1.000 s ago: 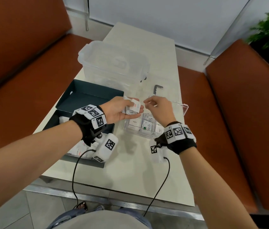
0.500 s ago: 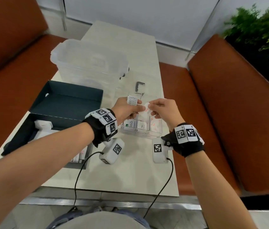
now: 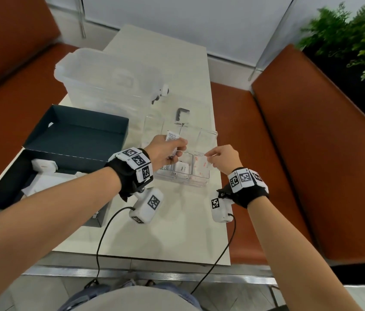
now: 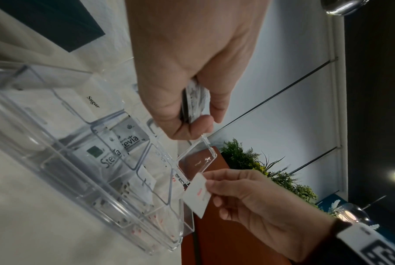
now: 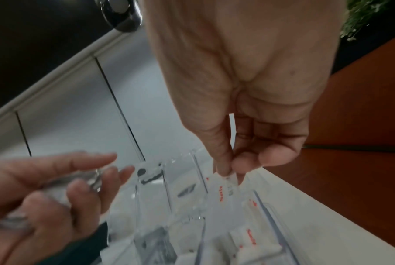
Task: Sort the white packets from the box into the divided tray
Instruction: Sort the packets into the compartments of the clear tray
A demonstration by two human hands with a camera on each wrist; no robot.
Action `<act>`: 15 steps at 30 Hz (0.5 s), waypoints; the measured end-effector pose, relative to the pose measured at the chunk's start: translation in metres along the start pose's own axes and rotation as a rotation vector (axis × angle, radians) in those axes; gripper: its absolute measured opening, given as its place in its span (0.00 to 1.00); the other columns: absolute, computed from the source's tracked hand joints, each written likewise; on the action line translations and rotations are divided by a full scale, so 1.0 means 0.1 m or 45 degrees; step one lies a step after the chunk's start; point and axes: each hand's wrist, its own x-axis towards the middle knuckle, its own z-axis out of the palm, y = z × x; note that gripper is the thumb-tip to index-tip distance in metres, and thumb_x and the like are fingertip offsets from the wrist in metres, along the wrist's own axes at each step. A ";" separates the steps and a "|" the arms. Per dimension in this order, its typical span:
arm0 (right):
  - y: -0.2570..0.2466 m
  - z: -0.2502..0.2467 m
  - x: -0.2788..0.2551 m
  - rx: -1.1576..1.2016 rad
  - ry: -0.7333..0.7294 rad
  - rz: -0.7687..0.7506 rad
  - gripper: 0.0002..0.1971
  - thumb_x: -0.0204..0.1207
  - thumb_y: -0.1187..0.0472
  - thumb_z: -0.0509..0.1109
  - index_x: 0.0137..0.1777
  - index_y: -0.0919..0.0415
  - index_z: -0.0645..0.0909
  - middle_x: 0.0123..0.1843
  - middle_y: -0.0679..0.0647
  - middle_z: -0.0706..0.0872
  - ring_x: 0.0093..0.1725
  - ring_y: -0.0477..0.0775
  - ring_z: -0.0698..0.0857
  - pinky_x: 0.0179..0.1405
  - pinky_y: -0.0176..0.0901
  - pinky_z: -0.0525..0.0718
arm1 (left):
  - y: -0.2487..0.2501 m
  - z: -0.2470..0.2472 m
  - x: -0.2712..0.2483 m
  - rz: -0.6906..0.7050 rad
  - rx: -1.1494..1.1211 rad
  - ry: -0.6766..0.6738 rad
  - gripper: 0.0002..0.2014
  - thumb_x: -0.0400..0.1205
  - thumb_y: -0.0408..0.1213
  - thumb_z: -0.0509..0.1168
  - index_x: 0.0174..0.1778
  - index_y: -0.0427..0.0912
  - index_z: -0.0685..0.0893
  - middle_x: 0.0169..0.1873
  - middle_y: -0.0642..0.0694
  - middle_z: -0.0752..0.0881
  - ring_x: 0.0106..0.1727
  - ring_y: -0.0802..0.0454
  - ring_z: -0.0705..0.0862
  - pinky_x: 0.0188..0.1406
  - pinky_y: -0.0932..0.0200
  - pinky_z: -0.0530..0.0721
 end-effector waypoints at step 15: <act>-0.08 0.34 -0.04 -0.673 -0.096 -0.104 0.14 0.80 0.66 0.67 0.63 0.58 0.83 0.64 0.56 0.82 0.63 0.60 0.80 0.64 0.53 0.73 | -0.01 -0.11 -0.04 -0.014 -0.023 0.010 0.07 0.81 0.32 0.70 0.52 0.34 0.82 0.36 0.44 0.83 0.29 0.55 0.77 0.23 0.67 0.76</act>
